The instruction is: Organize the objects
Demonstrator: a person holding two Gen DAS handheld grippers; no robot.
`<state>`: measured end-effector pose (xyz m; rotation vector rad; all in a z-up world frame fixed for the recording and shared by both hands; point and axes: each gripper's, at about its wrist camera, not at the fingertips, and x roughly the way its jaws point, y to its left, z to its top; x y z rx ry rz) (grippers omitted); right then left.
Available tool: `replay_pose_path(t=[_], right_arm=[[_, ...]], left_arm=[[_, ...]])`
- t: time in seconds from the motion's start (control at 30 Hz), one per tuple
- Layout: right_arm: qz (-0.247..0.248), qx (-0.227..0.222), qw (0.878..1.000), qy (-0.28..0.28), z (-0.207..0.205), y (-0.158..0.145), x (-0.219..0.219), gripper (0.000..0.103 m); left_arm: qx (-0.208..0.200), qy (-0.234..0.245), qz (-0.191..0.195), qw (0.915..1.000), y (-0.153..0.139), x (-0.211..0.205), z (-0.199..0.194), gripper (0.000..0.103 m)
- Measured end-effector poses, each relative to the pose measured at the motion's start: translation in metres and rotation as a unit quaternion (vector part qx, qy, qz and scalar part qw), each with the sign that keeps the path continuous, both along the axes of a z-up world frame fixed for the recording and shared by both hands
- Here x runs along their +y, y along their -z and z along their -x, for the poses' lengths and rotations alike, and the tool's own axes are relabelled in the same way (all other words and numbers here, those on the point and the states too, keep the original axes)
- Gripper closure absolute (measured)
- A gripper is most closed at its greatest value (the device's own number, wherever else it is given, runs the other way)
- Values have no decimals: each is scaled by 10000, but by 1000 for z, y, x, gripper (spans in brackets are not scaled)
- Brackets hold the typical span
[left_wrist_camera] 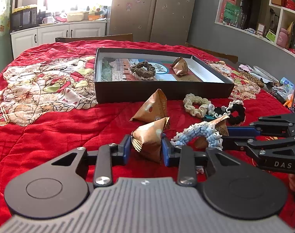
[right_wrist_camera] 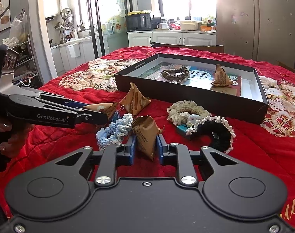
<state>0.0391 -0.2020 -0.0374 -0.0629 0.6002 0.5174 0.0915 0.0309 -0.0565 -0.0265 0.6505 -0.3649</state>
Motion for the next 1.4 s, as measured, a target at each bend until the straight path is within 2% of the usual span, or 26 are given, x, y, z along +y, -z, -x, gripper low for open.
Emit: replay_pose_path(t=[0.9,1.4], right_arm=[[-169,-163,9996,137,6,-12,-15,85],[-376,-476,9981,74,11,-41,-19,85]], left_arm=[[-140,62,112,9998,-18,-1,9,69],[-327,162,174,9992,-38,-10,4,69]])
